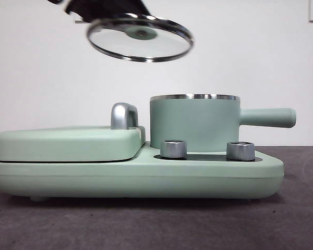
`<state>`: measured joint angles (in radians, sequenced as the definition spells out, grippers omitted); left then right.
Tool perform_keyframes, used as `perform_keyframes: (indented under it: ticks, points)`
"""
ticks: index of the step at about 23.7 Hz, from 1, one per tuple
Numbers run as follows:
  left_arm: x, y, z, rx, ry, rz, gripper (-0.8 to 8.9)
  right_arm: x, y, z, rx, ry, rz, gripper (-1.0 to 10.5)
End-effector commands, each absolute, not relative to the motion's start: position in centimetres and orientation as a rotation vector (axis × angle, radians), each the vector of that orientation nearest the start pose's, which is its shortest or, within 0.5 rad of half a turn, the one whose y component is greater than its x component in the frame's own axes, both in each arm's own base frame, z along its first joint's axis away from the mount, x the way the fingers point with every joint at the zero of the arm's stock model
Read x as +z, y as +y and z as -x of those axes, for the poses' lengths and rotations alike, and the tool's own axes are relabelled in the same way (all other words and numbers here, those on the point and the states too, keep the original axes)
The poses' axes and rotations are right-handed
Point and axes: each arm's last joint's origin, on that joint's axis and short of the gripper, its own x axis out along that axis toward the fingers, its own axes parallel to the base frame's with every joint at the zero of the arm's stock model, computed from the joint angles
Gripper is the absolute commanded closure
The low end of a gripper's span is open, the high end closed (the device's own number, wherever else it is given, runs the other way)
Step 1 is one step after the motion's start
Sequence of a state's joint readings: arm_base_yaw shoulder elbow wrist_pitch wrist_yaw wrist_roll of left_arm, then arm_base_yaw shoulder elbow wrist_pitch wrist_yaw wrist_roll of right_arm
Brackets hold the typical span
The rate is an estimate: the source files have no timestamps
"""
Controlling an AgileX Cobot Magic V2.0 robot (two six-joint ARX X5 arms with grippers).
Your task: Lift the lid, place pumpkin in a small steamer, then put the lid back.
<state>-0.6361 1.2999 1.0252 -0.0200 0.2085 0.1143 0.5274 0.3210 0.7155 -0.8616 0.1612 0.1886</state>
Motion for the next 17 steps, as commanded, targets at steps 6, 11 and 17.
perform_keyframes:
  ticks: [6,11,17]
  points:
    - [31.5,-21.2,-24.7,-0.901,0.141,-0.151,7.99,29.0,2.5,-5.1,0.309,0.51,-0.023,5.7]
    - [30.4,-22.5,-25.8,-0.889,0.14,-0.156,7.99,29.0,2.5,-5.1,0.309,0.51,-0.023,5.7]
    - [29.7,-23.9,-27.4,-0.89,0.104,-0.148,7.99,29.0,2.5,-5.1,0.309,0.509,-0.022,5.7]
